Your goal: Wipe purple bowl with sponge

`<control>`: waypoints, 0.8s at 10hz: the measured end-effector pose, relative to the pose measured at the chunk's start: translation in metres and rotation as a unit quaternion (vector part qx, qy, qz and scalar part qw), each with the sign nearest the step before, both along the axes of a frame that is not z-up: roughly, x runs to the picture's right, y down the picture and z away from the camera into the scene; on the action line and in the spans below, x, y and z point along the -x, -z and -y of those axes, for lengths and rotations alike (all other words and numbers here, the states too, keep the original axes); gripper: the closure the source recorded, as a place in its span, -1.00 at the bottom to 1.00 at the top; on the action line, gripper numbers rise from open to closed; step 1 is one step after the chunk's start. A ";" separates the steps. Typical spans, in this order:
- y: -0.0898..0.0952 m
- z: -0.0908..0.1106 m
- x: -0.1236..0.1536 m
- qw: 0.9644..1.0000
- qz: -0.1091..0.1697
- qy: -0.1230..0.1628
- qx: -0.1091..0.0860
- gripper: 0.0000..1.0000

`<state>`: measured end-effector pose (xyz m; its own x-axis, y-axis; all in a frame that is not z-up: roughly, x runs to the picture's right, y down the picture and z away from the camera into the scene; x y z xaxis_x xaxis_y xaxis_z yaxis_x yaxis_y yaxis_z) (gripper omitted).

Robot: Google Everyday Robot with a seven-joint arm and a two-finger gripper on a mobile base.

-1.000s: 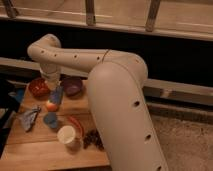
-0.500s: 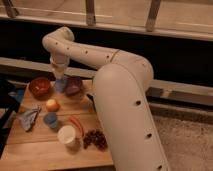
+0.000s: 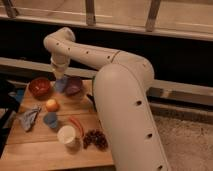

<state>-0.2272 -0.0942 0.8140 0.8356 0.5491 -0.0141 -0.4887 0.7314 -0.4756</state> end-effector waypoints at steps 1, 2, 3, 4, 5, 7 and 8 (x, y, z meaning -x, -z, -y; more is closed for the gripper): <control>-0.006 -0.003 -0.007 1.000 -0.012 -0.014 0.001 1.00; -0.016 -0.006 -0.019 0.999 -0.023 -0.029 0.002 1.00; -0.030 -0.004 -0.035 0.998 -0.036 -0.049 -0.002 1.00; -0.035 -0.002 -0.036 0.997 -0.038 -0.059 -0.004 1.00; -0.041 0.003 -0.033 0.997 -0.040 -0.066 -0.007 1.00; -0.053 0.015 -0.038 0.996 -0.046 -0.077 -0.014 1.00; -0.059 0.021 -0.039 0.995 -0.048 -0.082 -0.018 1.00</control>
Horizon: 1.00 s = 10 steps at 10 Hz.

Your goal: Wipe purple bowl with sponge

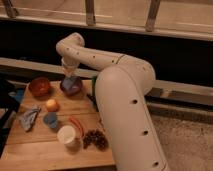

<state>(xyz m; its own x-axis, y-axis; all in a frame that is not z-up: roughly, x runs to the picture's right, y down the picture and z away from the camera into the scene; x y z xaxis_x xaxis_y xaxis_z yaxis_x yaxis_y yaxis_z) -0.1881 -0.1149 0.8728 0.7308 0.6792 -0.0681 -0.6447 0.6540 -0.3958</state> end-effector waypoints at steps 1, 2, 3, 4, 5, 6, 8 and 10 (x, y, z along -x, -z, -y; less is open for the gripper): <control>-0.006 0.002 0.002 1.000 -0.001 0.000 0.000 1.00; -0.016 0.003 0.002 1.000 -0.004 -0.003 0.000 1.00; -0.025 0.002 -0.002 1.000 -0.007 -0.007 0.001 1.00; -0.038 0.000 -0.005 1.000 -0.009 -0.013 0.003 1.00; -0.048 -0.002 -0.003 1.000 -0.008 -0.014 0.006 1.00; -0.053 -0.002 0.004 1.000 -0.003 -0.011 0.007 1.00; -0.051 -0.003 0.013 1.000 0.005 -0.001 0.007 1.00; -0.039 -0.006 0.010 1.000 0.000 0.014 0.008 1.00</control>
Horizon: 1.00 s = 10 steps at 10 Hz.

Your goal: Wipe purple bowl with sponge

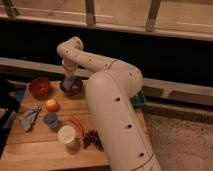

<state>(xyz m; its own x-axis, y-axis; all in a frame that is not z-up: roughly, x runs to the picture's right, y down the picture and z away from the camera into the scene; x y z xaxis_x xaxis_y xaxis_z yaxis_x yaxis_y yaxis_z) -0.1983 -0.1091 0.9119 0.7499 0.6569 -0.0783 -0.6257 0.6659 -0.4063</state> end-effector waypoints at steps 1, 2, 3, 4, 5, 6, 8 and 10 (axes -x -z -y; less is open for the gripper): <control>0.005 -0.001 -0.004 1.000 -0.006 0.006 0.002 1.00; 0.010 -0.004 -0.017 1.000 -0.019 0.009 0.007 1.00; 0.011 -0.004 -0.028 0.999 -0.030 0.009 0.010 1.00; 0.008 0.000 -0.035 0.999 -0.040 0.010 0.008 1.00; 0.004 0.006 -0.038 0.999 -0.044 0.012 0.005 1.00; 0.002 0.013 -0.035 0.999 -0.042 0.014 -0.002 1.00; -0.002 0.028 -0.013 0.999 -0.031 0.025 -0.021 1.00; -0.002 0.034 0.016 0.998 -0.011 0.045 -0.032 1.00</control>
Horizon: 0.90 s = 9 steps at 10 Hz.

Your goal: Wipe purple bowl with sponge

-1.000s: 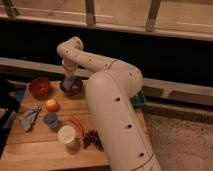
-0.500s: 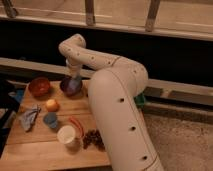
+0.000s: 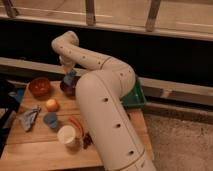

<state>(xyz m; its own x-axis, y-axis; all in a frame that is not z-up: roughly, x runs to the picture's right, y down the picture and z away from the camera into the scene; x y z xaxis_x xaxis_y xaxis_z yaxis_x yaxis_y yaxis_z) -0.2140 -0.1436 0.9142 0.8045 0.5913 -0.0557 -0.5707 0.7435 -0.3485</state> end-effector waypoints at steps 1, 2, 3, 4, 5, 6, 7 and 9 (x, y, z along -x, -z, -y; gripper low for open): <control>0.002 -0.005 0.009 1.000 0.007 0.009 0.003 1.00; 0.007 -0.014 0.016 1.000 0.015 0.014 0.009 1.00; 0.009 -0.022 0.017 1.000 0.016 0.016 0.015 1.00; 0.014 -0.029 0.011 1.000 0.014 0.016 0.021 1.00; 0.017 -0.038 0.000 0.999 0.008 0.016 0.028 1.00; 0.021 -0.044 -0.015 0.999 -0.002 0.014 0.032 1.00; 0.022 -0.046 -0.029 0.999 -0.011 0.014 0.032 1.00; 0.021 -0.041 -0.041 0.999 -0.019 0.013 0.025 1.00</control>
<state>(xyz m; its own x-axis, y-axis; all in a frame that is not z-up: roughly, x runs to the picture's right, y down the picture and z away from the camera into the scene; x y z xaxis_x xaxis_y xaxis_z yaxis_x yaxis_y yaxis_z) -0.1725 -0.1027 0.8937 0.8164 0.5659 -0.1150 -0.5646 0.7405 -0.3645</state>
